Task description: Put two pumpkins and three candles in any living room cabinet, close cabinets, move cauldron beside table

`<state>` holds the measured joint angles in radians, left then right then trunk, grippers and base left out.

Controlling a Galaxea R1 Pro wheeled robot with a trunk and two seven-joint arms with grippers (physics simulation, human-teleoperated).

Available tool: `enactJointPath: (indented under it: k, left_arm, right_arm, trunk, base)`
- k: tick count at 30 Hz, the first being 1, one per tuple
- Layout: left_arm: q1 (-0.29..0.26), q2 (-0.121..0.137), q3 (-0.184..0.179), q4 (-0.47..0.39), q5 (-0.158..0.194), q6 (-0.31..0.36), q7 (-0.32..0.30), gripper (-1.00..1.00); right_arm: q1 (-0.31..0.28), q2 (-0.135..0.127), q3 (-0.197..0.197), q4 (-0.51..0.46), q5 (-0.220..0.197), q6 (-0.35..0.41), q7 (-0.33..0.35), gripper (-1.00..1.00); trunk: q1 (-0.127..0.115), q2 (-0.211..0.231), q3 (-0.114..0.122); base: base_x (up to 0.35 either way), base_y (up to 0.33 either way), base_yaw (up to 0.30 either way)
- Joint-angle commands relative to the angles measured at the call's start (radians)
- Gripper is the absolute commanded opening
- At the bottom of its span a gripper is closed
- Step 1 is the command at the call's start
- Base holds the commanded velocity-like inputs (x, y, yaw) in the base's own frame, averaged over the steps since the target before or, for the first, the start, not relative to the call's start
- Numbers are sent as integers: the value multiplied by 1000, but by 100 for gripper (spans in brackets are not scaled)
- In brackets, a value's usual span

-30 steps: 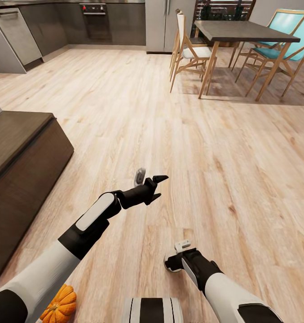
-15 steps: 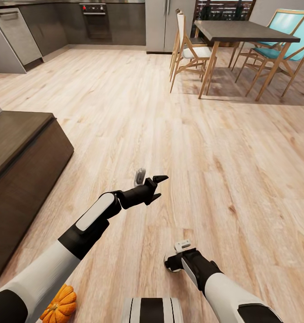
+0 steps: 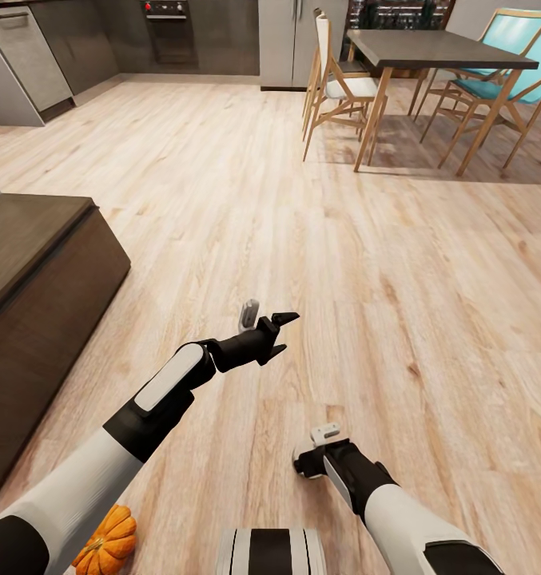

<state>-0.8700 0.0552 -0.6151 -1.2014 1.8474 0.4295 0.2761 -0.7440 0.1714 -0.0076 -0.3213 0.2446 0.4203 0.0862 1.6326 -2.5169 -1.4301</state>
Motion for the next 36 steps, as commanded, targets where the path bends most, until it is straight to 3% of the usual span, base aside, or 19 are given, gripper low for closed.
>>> enactJointPath:
  k: [1,10,18,36]
  left_arm:
    - [0,0,0,0,0,0,0,100]
    - [0,0,0,0,0,0,0,100]
    - [0,0,0,0,0,0,0,100]
    - [0,0,0,0,0,0,0,100]
  right_arm:
    - [0,0,0,0,-1,0,0,-100]
    - [0,-1,1,-7,-1,2,3,-100]
    - [0,-4,0,-106,-2,54,4,-100]
    - [0,-9,-4,-110,-2,60,5,-100]
  trunk:
    - [0,0,0]
    - [0,0,0]
    - [0,0,0]
    - [0,0,0]
  base:
    - [0,0,0]
    - [0,0,0]
    - [0,0,0]
    - [0,0,0]
